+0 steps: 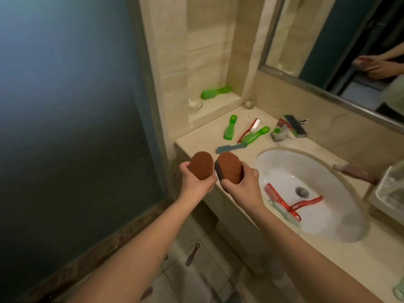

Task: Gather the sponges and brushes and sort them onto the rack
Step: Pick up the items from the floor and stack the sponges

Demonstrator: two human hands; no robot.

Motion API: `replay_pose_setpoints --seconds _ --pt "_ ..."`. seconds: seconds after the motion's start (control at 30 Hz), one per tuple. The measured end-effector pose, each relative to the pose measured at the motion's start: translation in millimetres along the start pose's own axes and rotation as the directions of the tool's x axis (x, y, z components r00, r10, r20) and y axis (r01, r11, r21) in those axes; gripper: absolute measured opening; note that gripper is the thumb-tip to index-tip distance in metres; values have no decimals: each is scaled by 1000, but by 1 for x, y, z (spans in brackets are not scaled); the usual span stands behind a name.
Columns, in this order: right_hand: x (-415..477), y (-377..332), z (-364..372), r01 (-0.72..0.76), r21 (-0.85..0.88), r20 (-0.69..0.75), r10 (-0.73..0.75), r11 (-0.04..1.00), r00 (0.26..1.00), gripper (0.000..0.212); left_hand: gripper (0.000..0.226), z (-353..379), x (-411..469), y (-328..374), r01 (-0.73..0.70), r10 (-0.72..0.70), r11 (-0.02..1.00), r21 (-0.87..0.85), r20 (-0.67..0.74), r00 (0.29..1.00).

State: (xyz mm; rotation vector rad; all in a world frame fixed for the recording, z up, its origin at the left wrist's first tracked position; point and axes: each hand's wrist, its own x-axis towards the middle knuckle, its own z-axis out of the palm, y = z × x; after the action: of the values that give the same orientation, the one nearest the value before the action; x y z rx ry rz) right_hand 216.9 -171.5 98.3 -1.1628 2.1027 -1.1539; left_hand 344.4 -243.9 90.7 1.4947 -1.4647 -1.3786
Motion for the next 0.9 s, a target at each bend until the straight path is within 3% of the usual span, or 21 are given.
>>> replay_pose_setpoints --seconds 0.23,0.43,0.6,0.77,0.9 --pt "40 26 -103 -29 -7 -173 28 1000 985 63 78 94 10 65 -171 161 982 76 115 980" --pt "59 53 -184 -68 -68 -344 41 995 938 72 87 180 10 105 -282 258 956 79 225 940" --pt "56 67 -242 -111 -152 -481 25 982 877 72 79 237 -4 133 -362 332 931 40 311 891" --pt "45 68 -288 -223 -226 -602 45 948 797 82 79 274 -19 164 -488 456 872 -31 411 789" --pt "32 59 -329 -294 -257 -717 22 921 697 74 72 300 -37 193 -589 565 800 -113 472 677"
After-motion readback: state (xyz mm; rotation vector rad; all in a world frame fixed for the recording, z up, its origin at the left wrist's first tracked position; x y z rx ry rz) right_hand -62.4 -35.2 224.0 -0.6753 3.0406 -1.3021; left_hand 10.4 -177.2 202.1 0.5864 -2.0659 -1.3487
